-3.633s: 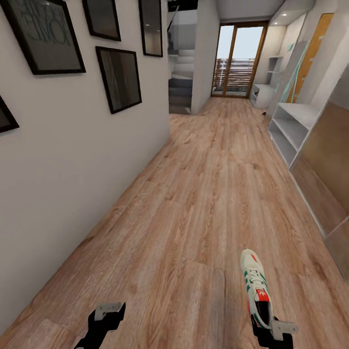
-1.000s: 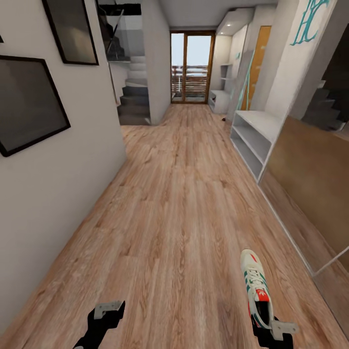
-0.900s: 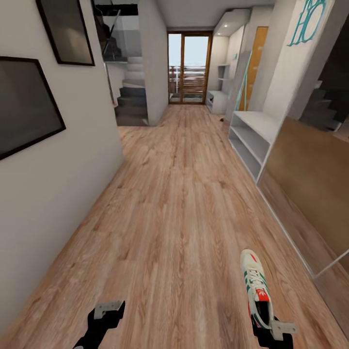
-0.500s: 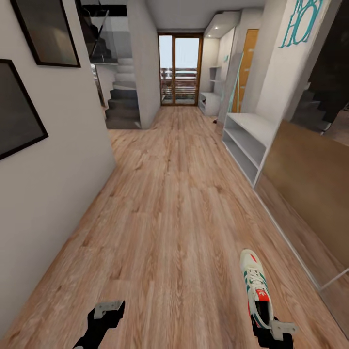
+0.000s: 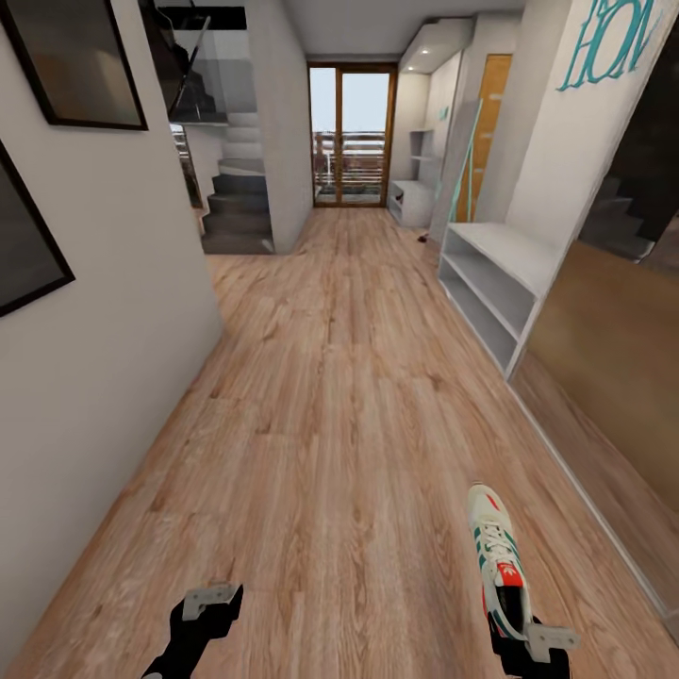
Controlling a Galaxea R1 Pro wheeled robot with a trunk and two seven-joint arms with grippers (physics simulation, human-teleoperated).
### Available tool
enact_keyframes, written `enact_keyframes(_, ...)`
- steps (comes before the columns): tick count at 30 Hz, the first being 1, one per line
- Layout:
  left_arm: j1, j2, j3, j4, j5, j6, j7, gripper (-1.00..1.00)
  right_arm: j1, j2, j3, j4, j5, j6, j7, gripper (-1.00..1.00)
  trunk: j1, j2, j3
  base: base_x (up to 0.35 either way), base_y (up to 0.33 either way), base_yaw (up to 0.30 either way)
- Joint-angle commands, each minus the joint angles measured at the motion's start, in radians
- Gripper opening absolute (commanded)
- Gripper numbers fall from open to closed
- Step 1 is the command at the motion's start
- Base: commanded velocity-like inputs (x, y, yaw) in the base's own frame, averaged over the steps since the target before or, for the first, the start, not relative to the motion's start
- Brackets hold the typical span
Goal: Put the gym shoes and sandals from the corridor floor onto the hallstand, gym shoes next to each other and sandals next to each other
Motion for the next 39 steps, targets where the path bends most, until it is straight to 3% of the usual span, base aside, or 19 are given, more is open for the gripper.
enact_keyframes(1, -0.001, -0.001, 0.008, 0.0, -0.01, -0.003, -0.006, 1.0, -0.001, 0.0, 0.008, 0.0, -0.003, -0.002, -0.007, -1.0, 0.0, 0.0, -0.001, 0.34, 0.076, 0.0)
enact_keyframes(39, 0.0, -0.001, 0.007, 0.002, -0.01, -0.003, -0.006, 1.0, -0.001, -0.002, 0.007, 0.0, -0.003, -0.002, -0.006, -1.0, 0.0, 0.0, 0.006, 0.339, 0.075, 0.0)
